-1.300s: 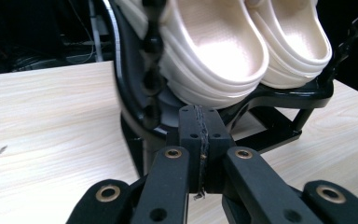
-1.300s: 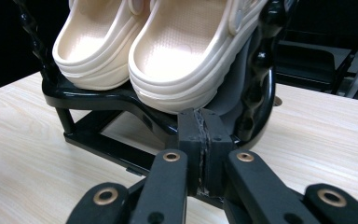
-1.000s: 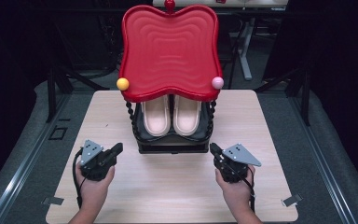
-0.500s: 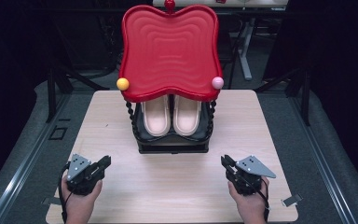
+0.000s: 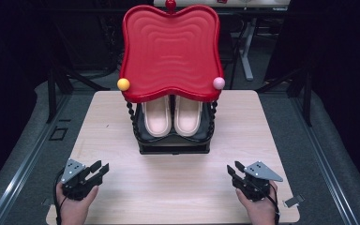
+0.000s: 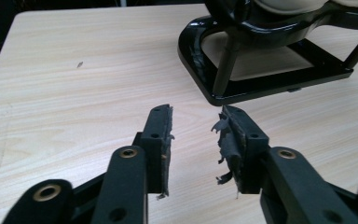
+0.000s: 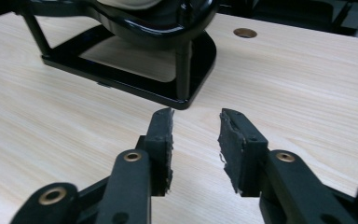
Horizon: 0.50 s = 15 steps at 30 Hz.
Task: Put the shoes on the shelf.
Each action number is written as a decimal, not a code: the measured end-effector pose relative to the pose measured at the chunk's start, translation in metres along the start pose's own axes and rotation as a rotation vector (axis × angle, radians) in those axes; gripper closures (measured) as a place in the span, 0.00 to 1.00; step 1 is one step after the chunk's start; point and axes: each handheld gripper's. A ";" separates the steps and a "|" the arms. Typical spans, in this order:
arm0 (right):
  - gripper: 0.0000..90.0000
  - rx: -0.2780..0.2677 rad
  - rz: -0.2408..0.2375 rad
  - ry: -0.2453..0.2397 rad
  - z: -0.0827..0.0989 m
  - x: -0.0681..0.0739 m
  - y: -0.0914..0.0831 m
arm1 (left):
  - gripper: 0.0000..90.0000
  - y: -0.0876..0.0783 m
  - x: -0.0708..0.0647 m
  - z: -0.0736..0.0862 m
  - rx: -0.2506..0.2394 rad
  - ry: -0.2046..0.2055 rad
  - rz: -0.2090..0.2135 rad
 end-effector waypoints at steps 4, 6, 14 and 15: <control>0.66 0.007 0.012 -0.009 0.004 -0.003 0.007 | 0.65 0.007 0.003 0.003 0.015 0.009 -0.008; 0.63 0.004 0.020 -0.020 0.005 -0.003 0.009 | 0.62 0.011 0.004 0.004 0.026 0.012 -0.020; 0.60 0.028 0.019 -0.021 0.012 -0.009 0.016 | 0.55 0.020 0.012 0.006 0.033 0.017 -0.035; 0.60 0.036 0.025 -0.030 0.013 -0.010 0.018 | 0.55 0.020 0.013 0.006 0.032 0.013 -0.034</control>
Point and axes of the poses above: each handheld gripper's, and its own axes: y roughly forward along the jaws, z roughly out of its underside, x roughly to its left, and after that the axes turned 14 degrees about x, right-handed
